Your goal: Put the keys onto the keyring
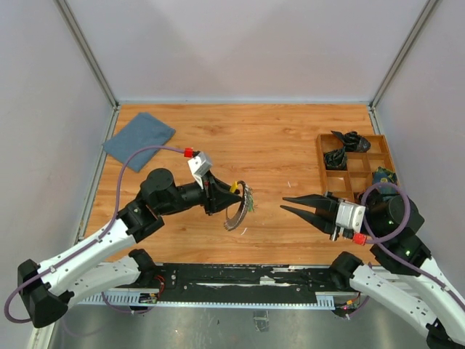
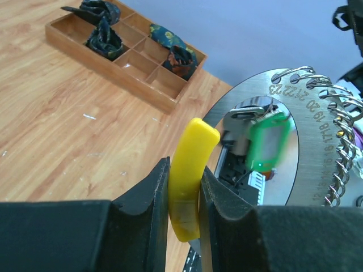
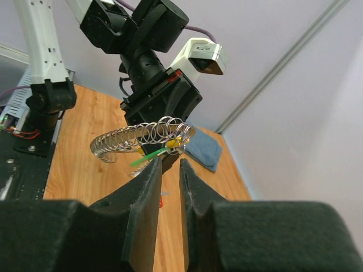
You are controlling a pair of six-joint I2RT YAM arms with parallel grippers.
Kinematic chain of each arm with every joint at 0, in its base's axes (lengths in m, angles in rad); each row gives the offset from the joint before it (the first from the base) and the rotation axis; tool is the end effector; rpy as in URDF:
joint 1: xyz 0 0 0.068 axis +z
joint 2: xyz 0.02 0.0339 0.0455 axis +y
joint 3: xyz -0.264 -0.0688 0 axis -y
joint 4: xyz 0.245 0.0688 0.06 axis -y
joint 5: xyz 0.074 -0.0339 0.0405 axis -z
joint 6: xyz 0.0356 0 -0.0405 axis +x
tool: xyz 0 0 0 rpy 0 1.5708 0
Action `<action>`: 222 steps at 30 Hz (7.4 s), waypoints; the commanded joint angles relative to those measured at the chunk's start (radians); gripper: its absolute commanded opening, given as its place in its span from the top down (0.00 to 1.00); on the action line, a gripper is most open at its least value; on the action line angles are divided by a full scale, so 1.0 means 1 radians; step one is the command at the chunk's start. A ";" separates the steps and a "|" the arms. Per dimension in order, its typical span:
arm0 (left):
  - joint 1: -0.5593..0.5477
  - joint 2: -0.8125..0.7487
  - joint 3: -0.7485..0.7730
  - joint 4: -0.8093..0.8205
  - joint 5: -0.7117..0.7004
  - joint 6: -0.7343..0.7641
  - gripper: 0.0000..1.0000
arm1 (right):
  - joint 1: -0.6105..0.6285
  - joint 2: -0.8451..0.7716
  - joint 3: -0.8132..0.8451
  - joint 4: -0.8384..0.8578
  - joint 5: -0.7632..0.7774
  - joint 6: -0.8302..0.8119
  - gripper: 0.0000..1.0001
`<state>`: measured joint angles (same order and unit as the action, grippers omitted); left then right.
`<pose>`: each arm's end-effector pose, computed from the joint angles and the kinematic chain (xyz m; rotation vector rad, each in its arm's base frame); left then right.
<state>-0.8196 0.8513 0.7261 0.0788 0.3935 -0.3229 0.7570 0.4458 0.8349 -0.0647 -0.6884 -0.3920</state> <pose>0.1288 -0.1579 0.3360 0.7403 1.5874 -1.1766 0.0440 0.0727 0.4081 -1.1702 0.6914 0.7359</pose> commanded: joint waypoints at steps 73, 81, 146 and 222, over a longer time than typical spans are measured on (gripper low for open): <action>0.002 -0.138 -0.087 0.242 0.386 0.079 0.99 | 0.802 0.322 0.055 0.222 0.617 -0.432 0.77; 0.002 -0.136 -0.085 0.238 0.382 0.085 0.99 | 0.808 0.314 0.056 0.223 0.642 -0.450 0.72; 0.002 -0.128 -0.097 0.284 0.327 0.031 1.00 | 0.824 0.181 -0.001 0.196 0.711 -0.601 0.71; 0.002 -0.141 -0.138 0.343 0.301 -0.024 0.99 | 0.927 0.315 -0.036 0.433 0.820 -0.875 0.75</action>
<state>-0.8196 0.7227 0.5945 0.3882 0.7002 -0.3458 1.6714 0.7597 0.7696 0.3321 0.1398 -1.2858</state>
